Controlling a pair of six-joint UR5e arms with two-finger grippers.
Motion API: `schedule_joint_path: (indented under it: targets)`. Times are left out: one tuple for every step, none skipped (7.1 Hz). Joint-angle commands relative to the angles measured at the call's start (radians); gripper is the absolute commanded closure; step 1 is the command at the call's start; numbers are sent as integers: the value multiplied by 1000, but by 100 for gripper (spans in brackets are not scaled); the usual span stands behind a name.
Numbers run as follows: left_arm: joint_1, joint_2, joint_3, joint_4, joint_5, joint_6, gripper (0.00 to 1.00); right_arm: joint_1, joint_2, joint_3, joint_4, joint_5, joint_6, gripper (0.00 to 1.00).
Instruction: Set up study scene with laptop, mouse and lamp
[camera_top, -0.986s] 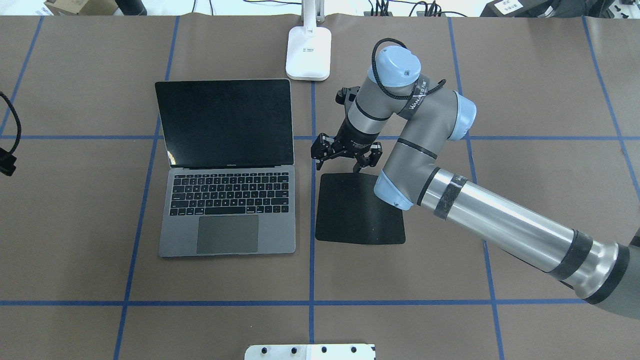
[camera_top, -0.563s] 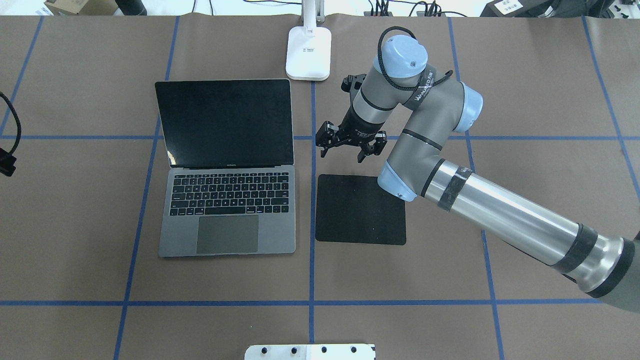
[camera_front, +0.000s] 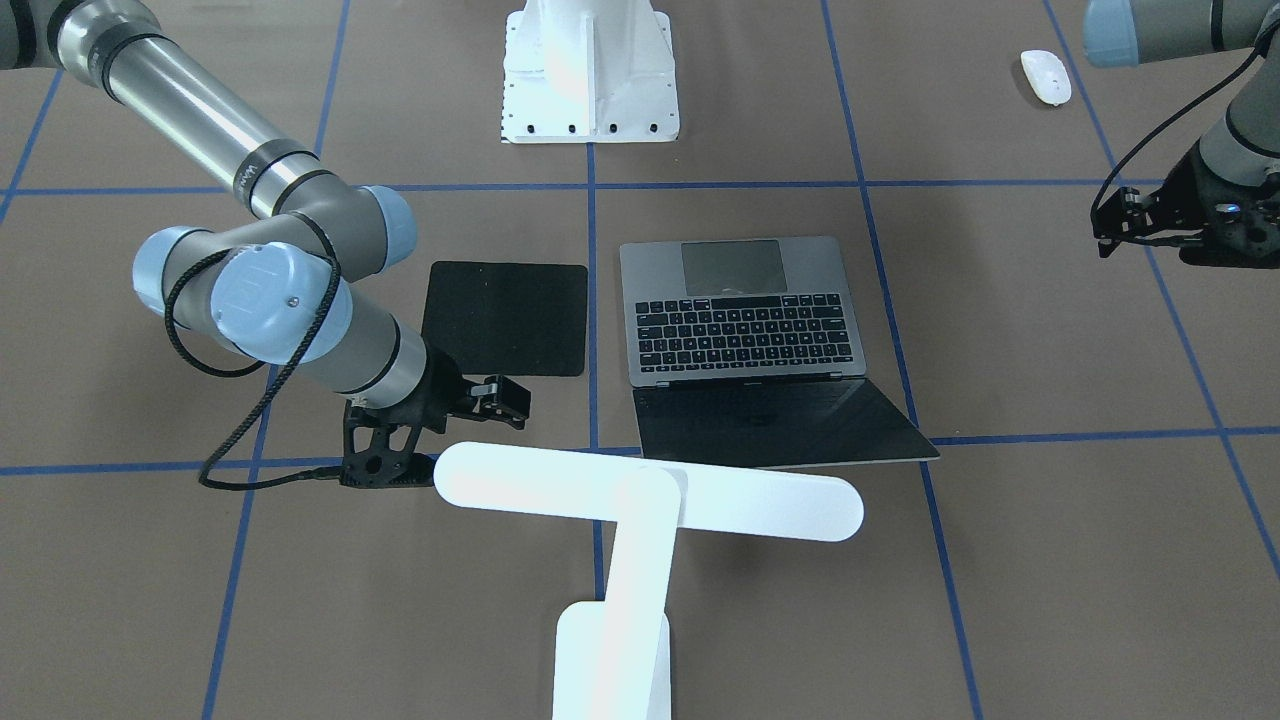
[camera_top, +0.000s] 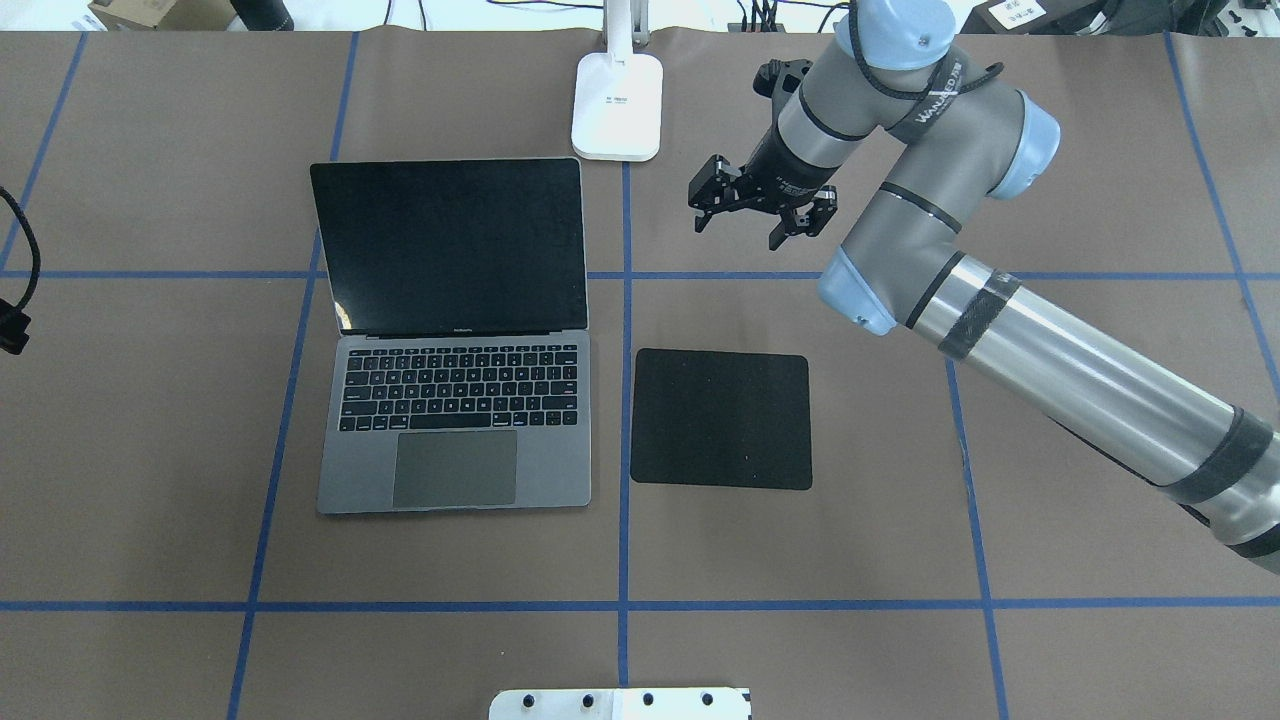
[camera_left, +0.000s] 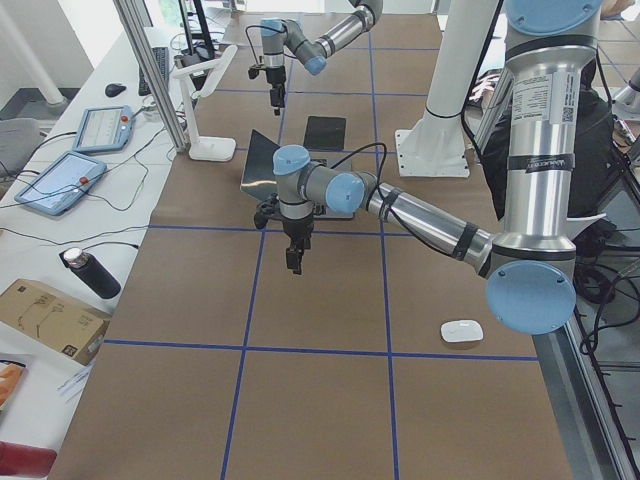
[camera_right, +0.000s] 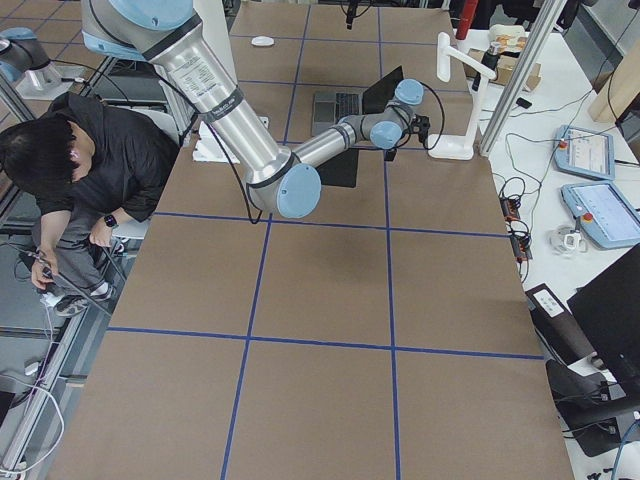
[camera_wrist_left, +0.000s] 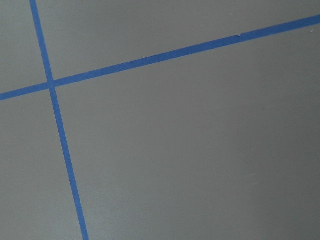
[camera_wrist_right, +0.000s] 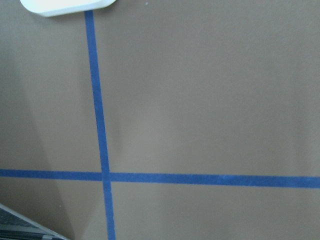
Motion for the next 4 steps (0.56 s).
schedule_joint_path:
  targets:
    - [-1, 107, -13, -112, -3, -3, 0, 89, -82, 54, -6, -14, -19, 0]
    - [-1, 211, -15, -245, -3, -36, 0, 135, -107, 65, -40, -12, -65, 0]
    - [-1, 285, -14, -366, -4, -144, 0, 164, -130, 114, -163, -12, -168, 0]
    - [-1, 374, -14, -466, -19, -174, 0, 203, -150, 176, -324, -15, -309, 0]
